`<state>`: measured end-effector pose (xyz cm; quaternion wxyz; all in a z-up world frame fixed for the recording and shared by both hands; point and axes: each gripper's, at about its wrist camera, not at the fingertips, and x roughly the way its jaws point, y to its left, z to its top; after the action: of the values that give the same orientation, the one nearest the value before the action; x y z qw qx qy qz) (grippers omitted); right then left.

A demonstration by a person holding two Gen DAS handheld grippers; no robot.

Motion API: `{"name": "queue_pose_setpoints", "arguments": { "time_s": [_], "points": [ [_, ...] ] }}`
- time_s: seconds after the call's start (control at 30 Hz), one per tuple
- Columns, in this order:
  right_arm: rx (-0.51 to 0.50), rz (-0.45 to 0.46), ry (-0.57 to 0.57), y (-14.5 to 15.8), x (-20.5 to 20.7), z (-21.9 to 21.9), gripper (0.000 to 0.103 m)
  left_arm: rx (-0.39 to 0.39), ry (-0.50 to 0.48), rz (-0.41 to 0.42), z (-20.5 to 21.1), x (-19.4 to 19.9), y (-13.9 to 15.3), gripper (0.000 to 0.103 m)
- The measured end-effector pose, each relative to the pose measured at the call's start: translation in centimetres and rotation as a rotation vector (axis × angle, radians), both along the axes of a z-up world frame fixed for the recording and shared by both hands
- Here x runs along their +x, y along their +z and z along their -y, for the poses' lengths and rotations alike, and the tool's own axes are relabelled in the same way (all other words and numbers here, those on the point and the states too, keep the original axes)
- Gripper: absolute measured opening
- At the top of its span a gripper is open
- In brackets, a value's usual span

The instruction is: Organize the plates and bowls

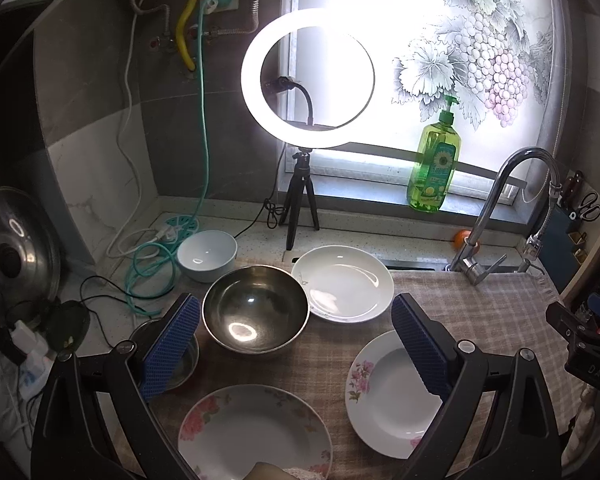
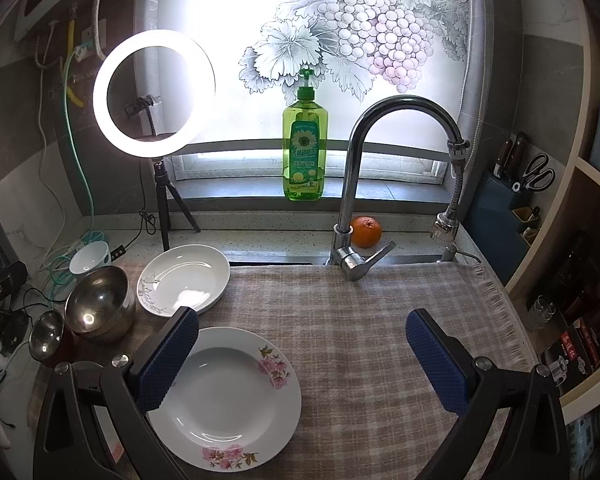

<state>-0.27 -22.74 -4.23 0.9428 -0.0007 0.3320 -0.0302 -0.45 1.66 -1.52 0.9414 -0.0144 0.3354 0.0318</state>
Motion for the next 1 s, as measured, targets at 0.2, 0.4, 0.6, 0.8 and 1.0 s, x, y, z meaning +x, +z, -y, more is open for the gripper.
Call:
{"name": "queue_pose_setpoints", "arguments": {
  "time_s": [0.2, 0.4, 0.6, 0.8, 1.0],
  "points": [
    [0.021, -0.029, 0.080, -1.0, 0.6, -1.3, 0.102, 0.010, 0.051, -0.005, -2.0, -0.7, -0.6, 0.097],
    [0.041, -0.053, 0.141, -1.8, 0.9, -2.4, 0.102, -0.043, 0.102, -0.030, -3.9, -1.5, -1.3, 0.096],
    [0.087, -0.092, 0.191, -2.8, 1.5, -2.5, 0.097, -0.074, 0.107, -0.058, -4.5, -1.9, -2.3, 0.091],
    [0.137, -0.160, 0.200, -4.8, 2.3, -1.4, 0.086, -0.105, 0.028, -0.129, -3.4, -1.6, -4.0, 0.071],
    [0.184, -0.224, 0.198, -7.0, 2.6, 0.3, 0.072, -0.204, -0.112, -0.244, -1.5, -0.2, -6.5, 0.034]
  ]
}}
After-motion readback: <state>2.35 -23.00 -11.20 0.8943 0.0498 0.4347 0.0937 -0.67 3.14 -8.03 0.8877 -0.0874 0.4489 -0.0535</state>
